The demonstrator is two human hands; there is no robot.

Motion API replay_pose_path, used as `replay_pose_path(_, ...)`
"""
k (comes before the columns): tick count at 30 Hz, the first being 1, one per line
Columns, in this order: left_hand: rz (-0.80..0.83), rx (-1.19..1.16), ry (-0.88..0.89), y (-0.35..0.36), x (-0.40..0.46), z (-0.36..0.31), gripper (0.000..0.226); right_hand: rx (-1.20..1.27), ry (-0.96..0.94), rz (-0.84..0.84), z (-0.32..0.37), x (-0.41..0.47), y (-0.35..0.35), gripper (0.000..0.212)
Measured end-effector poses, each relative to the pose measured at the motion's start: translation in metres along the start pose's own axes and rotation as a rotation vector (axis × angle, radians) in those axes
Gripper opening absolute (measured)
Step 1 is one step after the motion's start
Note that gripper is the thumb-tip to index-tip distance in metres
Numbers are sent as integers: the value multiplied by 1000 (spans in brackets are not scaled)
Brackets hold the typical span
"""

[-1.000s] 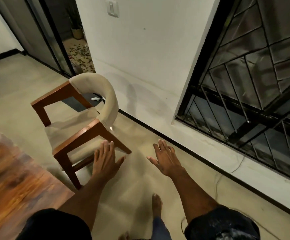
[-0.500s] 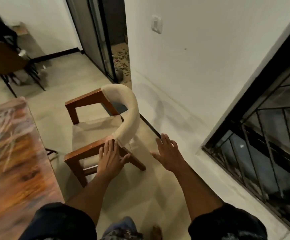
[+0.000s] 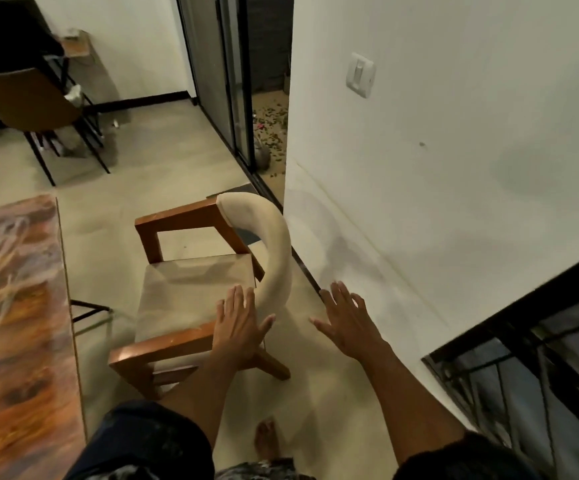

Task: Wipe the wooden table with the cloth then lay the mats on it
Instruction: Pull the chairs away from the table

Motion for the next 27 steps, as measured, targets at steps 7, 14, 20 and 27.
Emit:
replay_pose_path(7, 5, -8, -68, -15, 44, 17, 93, -60, -120, -14, 12, 69, -23, 102)
replay_pose_path(14, -26, -32, -204, -4, 62, 45, 96, -42, -271, 40, 43, 140, -40, 127)
replay_pose_path(20, -77, -59, -386, -3, 92, 64, 116, -115, -465, 52, 69, 210, -59, 70)
replay_pose_path(27, -46, -108, -496, -1, 159, 11, 93, -193, -598, 127, 34, 304, -63, 75)
Point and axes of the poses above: each hand's wrist, its own x-axis towards the middle knuckle, its own y-axis out of the palm, z = x × y, the point moved 5 cm from there along x, towards the middle knuckle, and after that the axes turned 8 degrees about y, right-handed, at the moved point
